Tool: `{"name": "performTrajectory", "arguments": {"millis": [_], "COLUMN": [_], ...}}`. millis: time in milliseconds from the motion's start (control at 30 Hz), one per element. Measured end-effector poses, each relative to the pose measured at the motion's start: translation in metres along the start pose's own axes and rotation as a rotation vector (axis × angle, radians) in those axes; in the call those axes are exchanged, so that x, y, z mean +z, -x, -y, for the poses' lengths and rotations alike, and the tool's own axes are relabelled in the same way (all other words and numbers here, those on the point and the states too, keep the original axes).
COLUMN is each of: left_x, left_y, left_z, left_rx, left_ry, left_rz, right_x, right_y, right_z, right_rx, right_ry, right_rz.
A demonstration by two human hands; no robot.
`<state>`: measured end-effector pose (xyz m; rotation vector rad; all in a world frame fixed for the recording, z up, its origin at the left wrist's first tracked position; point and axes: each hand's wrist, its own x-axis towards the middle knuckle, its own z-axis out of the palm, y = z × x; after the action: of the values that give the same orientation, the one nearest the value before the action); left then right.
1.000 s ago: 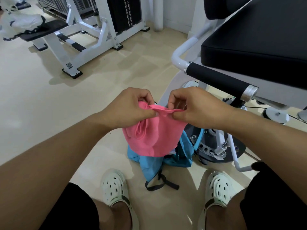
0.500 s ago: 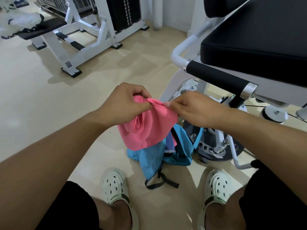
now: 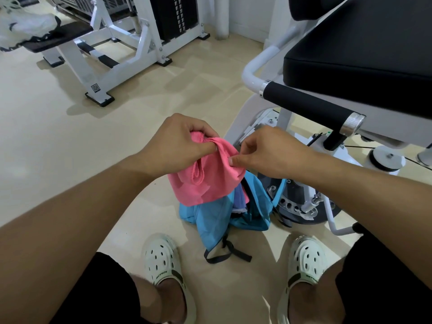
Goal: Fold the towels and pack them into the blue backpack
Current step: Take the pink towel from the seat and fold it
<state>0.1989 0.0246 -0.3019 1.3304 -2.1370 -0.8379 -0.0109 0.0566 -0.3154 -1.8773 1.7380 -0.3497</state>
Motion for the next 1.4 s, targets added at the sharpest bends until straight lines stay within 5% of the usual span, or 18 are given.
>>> {"name": "performTrajectory", "arguments": {"millis": [900, 1400], "left_x": [0.001, -0.003], "left_y": [0.000, -0.006], "left_z": [0.005, 0.016], "left_rx": [0.056, 0.013], "left_ry": [-0.017, -0.049], "left_rz": [0.054, 0.043], "right_x": [0.010, 0.010], "right_y": [-0.003, -0.007], "right_z": [-0.002, 0.000], "right_rx": [-0.001, 0.053], "right_ry": [0.033, 0.063], "right_rz": [0.196, 0.073]}}
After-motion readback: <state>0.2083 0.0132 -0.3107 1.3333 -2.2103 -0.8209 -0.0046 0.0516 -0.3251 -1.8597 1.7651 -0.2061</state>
